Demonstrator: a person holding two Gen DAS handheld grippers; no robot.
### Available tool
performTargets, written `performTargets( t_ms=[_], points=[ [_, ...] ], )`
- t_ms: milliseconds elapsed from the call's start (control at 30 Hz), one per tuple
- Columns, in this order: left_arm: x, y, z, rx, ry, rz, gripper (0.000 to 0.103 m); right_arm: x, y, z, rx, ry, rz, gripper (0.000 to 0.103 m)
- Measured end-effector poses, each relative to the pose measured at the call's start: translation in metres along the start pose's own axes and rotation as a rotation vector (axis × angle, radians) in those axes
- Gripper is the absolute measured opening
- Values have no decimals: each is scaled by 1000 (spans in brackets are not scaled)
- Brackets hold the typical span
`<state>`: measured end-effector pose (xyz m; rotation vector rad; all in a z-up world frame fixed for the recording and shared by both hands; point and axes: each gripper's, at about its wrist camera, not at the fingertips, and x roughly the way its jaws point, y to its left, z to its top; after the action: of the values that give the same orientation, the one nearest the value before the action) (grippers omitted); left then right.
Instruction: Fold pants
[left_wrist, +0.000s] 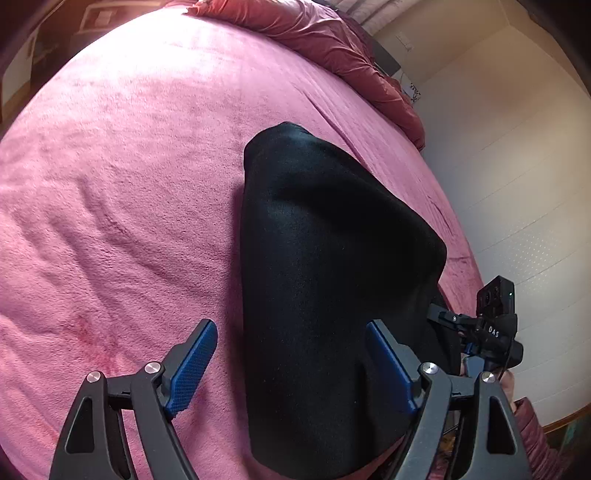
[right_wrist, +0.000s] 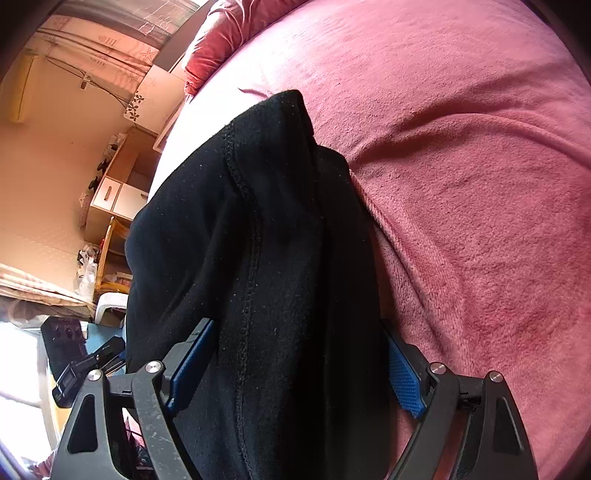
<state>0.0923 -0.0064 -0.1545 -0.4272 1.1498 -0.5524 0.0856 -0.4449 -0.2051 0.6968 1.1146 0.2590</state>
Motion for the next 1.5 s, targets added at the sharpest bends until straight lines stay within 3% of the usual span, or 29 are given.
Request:
performTargets(
  t_ms=[133,167,200,267,300,433,667,867,1033,1067,1133,1167,1233,1300,1367,1500],
  points=[
    [19,5,10,-56,65,-23,80,4,1,3,-19,6,-6,76],
    [24,6,11,-74,84,-34,69,4,2,2,-24,7,-7,73],
    [28,5,10,-87,101,-50,65,4,4,2,-28,8,-4,66],
    [31,3,10,-81,103,-62,62,0,12,-1,-48,0,-7,56],
    [31,1,12,-74,103,-79,54,-2,16,-1,-57,-5,-8,52],
    [15,-10,16,-25,60,-142,40,-13,41,2,-110,-27,7,45],
    [-35,-13,50,30,-82,-146,39,5,104,40,-221,-41,82,44],
    [-55,11,105,26,-158,-55,39,64,160,96,-264,-20,110,44],
    [-45,45,137,-19,-160,64,41,121,184,128,-254,43,99,48],
    [-38,55,140,-37,-146,94,42,131,182,128,-247,59,80,48],
    [-19,72,140,-57,-94,194,45,158,180,127,-259,89,9,59],
    [-10,77,136,-52,-75,207,50,168,175,125,-254,103,-5,60],
    [-5,75,129,-8,-107,229,56,171,168,124,-230,88,29,60],
    [-2,75,128,-27,-121,226,58,170,168,123,-243,87,34,60],
    [-3,77,128,-53,-131,252,67,167,171,124,-247,97,21,61],
    [-11,61,126,-40,-164,314,67,163,190,126,-265,89,-38,70]
  ],
)
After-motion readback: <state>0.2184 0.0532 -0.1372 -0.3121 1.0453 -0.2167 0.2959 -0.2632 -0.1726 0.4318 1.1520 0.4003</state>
